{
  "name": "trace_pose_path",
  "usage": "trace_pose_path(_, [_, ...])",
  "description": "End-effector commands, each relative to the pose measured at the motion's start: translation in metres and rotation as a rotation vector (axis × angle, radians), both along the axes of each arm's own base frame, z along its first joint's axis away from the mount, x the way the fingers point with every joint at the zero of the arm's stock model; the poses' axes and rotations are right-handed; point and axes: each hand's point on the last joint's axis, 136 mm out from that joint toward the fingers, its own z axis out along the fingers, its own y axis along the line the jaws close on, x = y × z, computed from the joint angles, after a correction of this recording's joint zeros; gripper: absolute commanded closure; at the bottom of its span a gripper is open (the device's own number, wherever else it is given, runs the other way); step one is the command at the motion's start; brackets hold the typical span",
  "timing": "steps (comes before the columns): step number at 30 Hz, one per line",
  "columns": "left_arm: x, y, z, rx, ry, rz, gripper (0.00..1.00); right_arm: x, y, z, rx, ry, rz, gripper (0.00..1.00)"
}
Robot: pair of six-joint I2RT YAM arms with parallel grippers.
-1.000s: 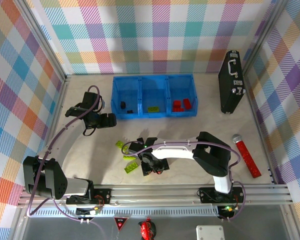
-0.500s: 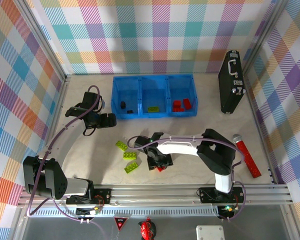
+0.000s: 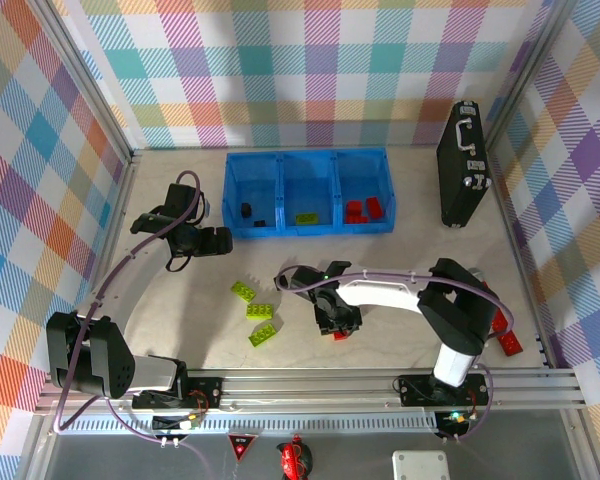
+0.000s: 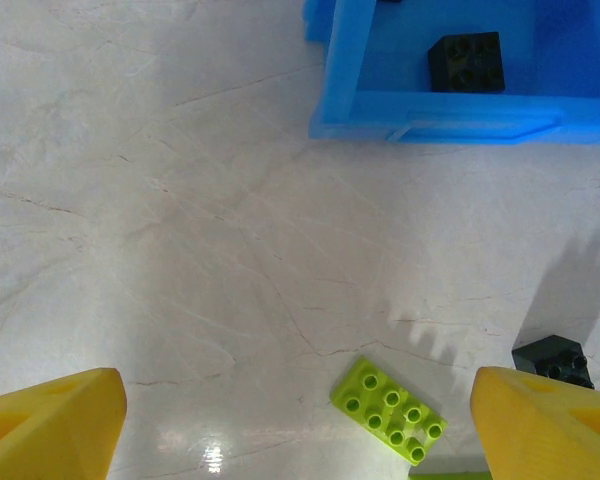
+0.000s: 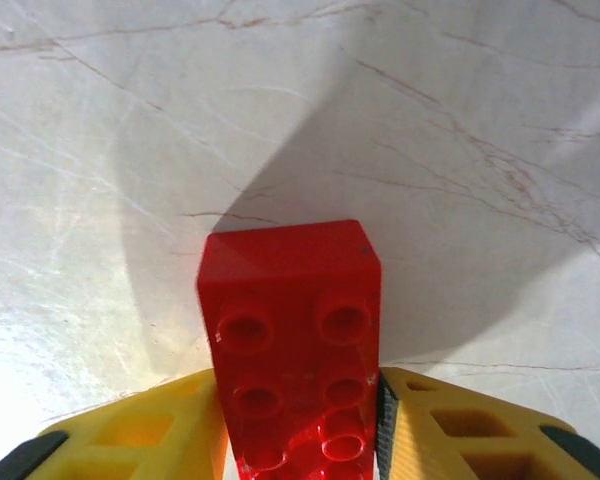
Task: Sort the legos into containers by color
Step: Pick up the lego from the bottom-center of the table.
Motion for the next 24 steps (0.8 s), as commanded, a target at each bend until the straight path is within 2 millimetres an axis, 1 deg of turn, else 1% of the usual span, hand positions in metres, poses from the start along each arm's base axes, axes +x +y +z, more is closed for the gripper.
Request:
trace_pose_path(1, [0.000,0.010,-0.001,0.020,0.015,0.012,0.11,0.002,-0.006,0.007,0.013,-0.012,-0.022,0.60])
trace_pose_path(3, [0.000,0.010,-0.001,0.018,0.015,0.013,0.11,0.003,-0.010,0.008,0.017,-0.011,-0.025,0.63])
trace_pose_path(7, [0.002,0.012,-0.001,0.010,0.014,0.018,0.12,0.005,-0.019,0.012,0.027,-0.019,-0.042,0.65])
trace_pose_path(11, [0.002,0.012,-0.001,0.004,0.015,0.020,0.12,0.010,-0.030,0.019,0.037,-0.031,-0.056,0.65])
trace_pose_path(14, [0.003,0.009,0.000,-0.022,0.011,0.015,0.14,0.016,-0.041,0.024,0.036,-0.044,-0.065,0.65])
trace_pose_path(16, [0.004,0.008,0.001,-0.034,0.008,0.011,0.17,0.022,-0.049,0.028,0.037,-0.054,-0.072,0.65])
trace_pose_path(20, [0.004,0.007,0.001,-0.033,0.012,0.000,0.18,0.035,-0.066,0.037,0.038,-0.074,-0.082,0.65])
trace_pose_path(24, [0.003,0.008,0.003,-0.025,0.005,-0.010,0.18,0.056,-0.081,0.053,0.055,-0.114,-0.090,0.65])
